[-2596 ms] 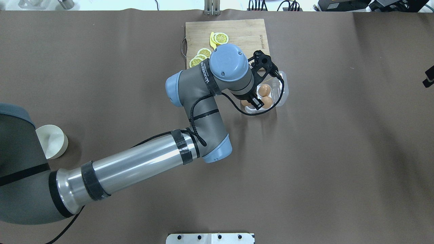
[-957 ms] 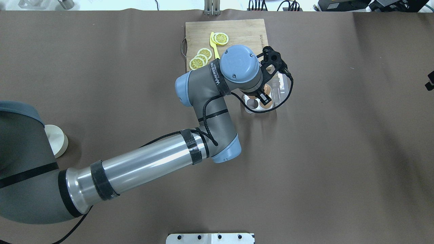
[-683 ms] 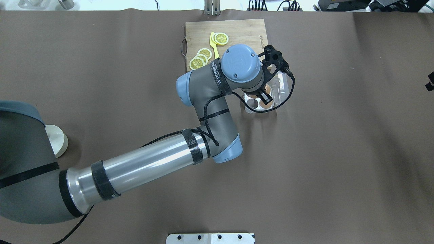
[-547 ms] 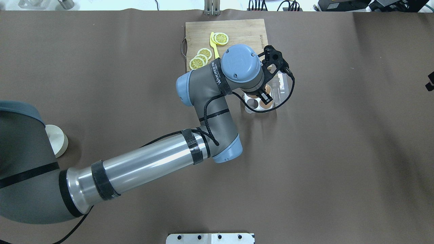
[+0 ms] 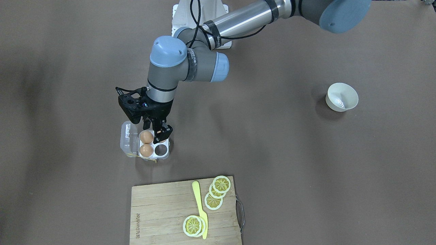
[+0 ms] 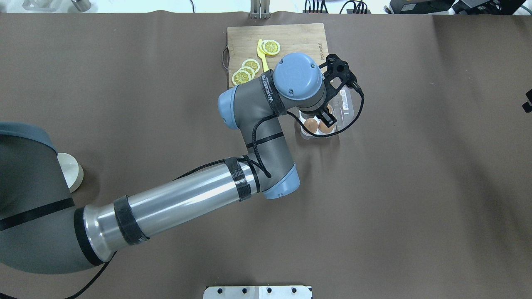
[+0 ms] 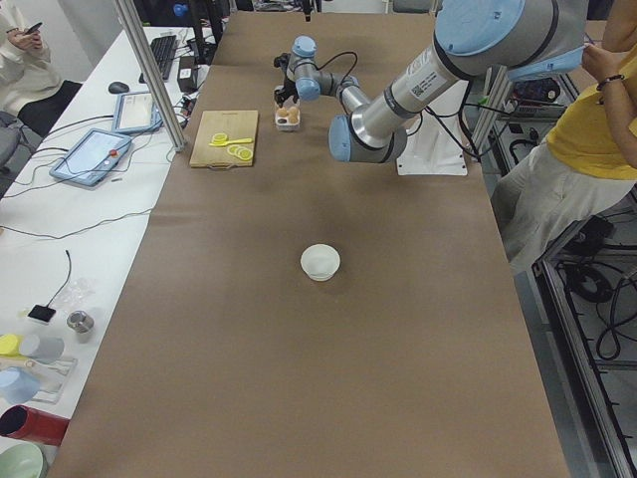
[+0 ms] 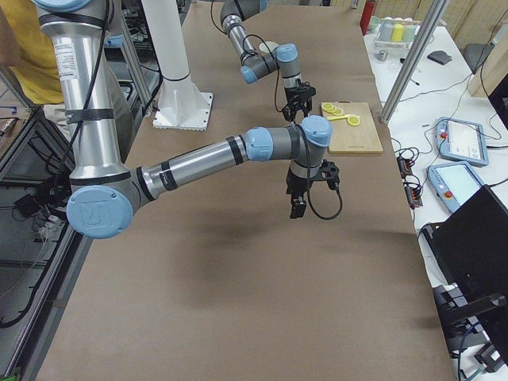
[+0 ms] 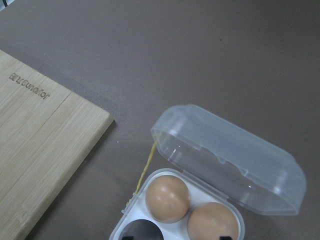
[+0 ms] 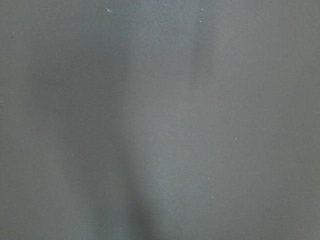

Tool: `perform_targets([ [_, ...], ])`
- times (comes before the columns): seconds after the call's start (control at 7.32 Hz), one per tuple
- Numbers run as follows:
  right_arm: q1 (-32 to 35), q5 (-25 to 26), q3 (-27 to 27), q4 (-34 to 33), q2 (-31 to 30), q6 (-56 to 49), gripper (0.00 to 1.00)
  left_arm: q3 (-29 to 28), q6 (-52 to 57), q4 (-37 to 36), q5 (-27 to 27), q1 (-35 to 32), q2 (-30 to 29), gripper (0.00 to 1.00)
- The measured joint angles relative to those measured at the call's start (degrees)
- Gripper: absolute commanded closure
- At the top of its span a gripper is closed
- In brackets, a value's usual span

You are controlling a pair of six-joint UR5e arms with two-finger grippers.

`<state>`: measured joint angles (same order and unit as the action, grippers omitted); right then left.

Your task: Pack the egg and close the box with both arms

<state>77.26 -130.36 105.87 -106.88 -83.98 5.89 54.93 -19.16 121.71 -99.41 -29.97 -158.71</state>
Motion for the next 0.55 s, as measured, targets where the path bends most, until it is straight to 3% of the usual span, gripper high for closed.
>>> perform_targets([
  [0.27, 0.0, -0.1, 0.2, 0.0, 0.0, 0.0, 0.00, 0.5, 0.0, -0.9, 0.1, -0.4, 0.3, 0.03],
  [0.55, -0.1, -0.2, 0.2, -0.1, 0.0, 0.0, 0.00, 7.9, -0.3, -6.5, -1.1, -2.6, 3.6, 0.03],
])
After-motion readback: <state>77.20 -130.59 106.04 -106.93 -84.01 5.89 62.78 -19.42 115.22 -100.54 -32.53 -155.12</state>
